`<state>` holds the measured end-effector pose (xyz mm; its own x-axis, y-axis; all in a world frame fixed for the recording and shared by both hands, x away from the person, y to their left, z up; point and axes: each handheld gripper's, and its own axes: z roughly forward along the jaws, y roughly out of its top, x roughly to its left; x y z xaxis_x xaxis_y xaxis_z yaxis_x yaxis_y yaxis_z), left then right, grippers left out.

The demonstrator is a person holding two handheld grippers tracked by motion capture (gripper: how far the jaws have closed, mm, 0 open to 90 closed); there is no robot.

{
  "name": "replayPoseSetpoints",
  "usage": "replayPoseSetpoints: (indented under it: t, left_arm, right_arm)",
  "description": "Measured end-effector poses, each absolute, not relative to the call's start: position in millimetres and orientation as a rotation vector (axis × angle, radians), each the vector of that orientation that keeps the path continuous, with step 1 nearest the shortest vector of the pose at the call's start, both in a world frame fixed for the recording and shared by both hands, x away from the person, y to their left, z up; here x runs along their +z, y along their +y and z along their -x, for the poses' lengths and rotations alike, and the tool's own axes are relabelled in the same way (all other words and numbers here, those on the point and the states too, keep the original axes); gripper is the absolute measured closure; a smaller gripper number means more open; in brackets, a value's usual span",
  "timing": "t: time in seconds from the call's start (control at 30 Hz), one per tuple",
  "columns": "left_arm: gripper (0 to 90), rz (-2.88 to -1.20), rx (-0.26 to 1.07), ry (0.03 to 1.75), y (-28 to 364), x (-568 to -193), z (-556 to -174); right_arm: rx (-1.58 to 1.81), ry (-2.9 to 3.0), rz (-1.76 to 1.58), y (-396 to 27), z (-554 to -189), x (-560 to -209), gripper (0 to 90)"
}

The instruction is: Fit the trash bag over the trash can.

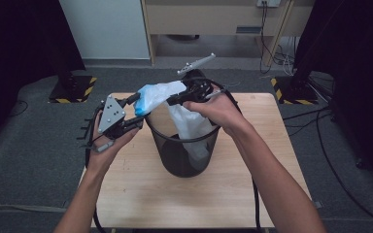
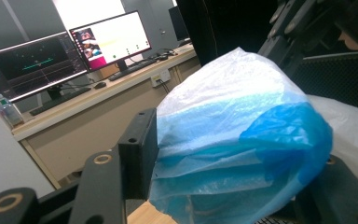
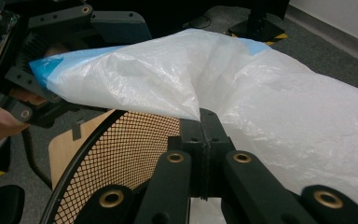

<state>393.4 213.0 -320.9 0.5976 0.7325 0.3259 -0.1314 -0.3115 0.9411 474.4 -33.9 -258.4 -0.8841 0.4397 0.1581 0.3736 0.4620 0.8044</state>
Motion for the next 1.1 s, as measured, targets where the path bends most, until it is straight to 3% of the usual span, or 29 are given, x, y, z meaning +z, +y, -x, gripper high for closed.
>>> replayPoseSetpoints:
  t: [0.13,0.33,0.8,1.1]
  left_arm:
    - [36.5,-1.670,0.916,0.510,212,-324,-394]
    - [37.0,-1.658,0.901,0.515,220,-329,-391]
    - [54.1,-1.639,0.908,0.499,235,-326,-382]
    - [57.7,-1.659,0.927,0.519,237,-322,-401]
  right_arm:
    - [1.428,2.602,-0.766,-38,-477,-257,90.0]
    - [1.428,2.572,-0.836,-51,-485,-258,90.0]
    - [1.387,2.590,-0.855,-65,-487,-263,90.0]
    - [1.385,2.614,-0.842,-69,-484,-265,90.0]
